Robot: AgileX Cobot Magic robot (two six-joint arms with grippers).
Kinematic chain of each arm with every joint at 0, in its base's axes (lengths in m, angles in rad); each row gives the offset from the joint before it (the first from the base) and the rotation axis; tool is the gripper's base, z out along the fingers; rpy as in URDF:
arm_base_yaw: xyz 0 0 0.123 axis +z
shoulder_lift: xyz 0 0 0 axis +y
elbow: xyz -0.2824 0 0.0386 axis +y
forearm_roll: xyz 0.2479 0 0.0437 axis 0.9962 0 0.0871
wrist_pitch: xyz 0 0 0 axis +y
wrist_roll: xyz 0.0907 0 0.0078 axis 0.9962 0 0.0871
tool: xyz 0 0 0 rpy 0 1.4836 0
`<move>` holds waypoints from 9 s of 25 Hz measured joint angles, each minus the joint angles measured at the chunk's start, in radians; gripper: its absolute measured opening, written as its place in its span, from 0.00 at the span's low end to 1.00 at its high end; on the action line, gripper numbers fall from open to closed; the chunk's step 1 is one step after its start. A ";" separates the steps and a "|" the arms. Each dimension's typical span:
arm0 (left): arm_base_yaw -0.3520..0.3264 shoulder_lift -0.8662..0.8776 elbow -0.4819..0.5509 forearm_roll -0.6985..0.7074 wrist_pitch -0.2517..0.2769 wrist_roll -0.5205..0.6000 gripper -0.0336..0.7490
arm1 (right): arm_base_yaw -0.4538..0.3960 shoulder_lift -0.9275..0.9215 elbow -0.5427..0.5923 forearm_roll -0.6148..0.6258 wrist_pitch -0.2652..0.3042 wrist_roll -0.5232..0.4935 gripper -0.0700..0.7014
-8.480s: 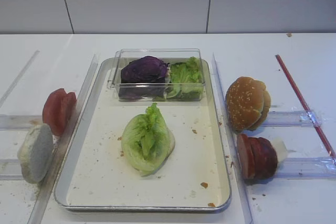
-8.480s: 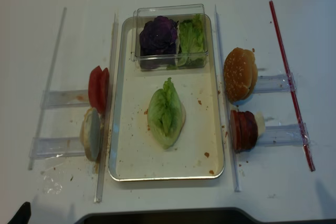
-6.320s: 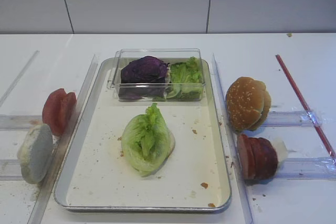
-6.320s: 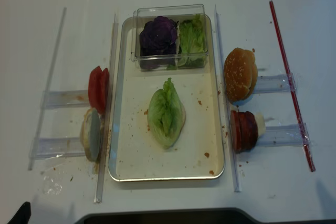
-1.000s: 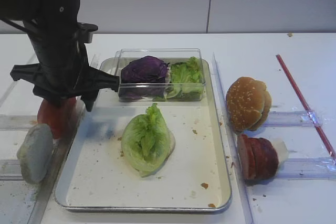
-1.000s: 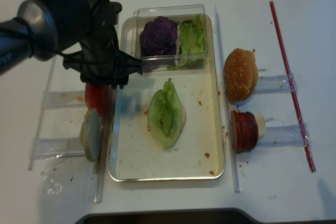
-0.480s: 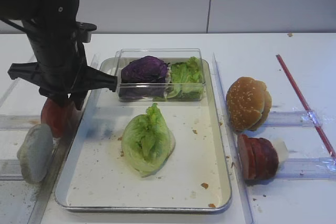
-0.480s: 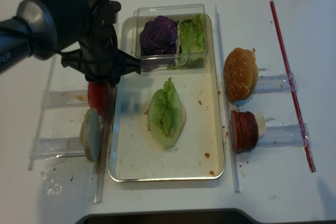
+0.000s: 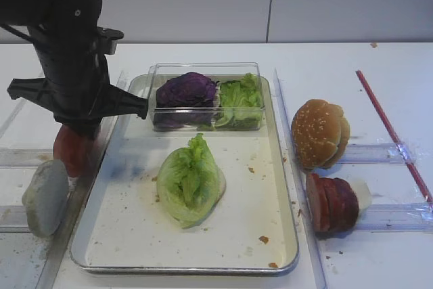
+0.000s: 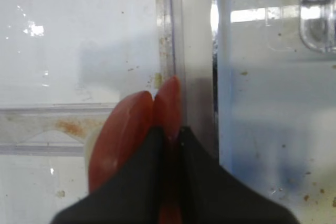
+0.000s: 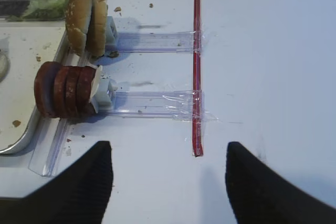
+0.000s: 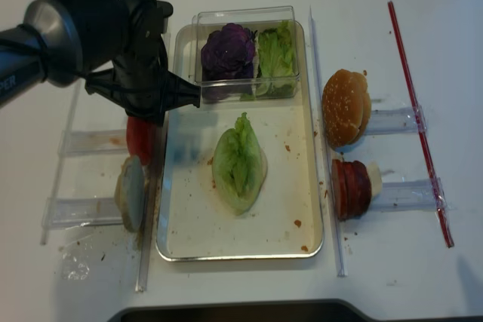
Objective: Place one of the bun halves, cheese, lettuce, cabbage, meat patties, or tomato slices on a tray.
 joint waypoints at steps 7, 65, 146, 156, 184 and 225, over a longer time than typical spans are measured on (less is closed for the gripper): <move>0.000 -0.032 -0.018 0.000 -0.006 -0.004 0.07 | 0.000 0.000 0.000 0.000 0.000 0.000 0.70; 0.263 -0.441 0.298 -1.204 -0.091 0.955 0.06 | 0.000 0.000 0.000 0.000 -0.002 0.000 0.70; 0.267 0.011 0.503 -1.960 0.086 1.664 0.05 | 0.000 0.000 0.000 -0.002 -0.002 0.000 0.70; 0.267 0.013 0.495 -1.886 0.048 1.604 0.05 | 0.000 0.000 0.000 -0.002 -0.002 0.001 0.70; 0.267 0.013 0.448 -1.969 -0.031 1.792 0.56 | 0.000 0.000 0.000 -0.002 -0.002 0.003 0.70; 0.267 -0.137 0.163 -1.213 -0.045 1.302 0.55 | 0.000 0.000 0.000 -0.004 -0.002 0.007 0.70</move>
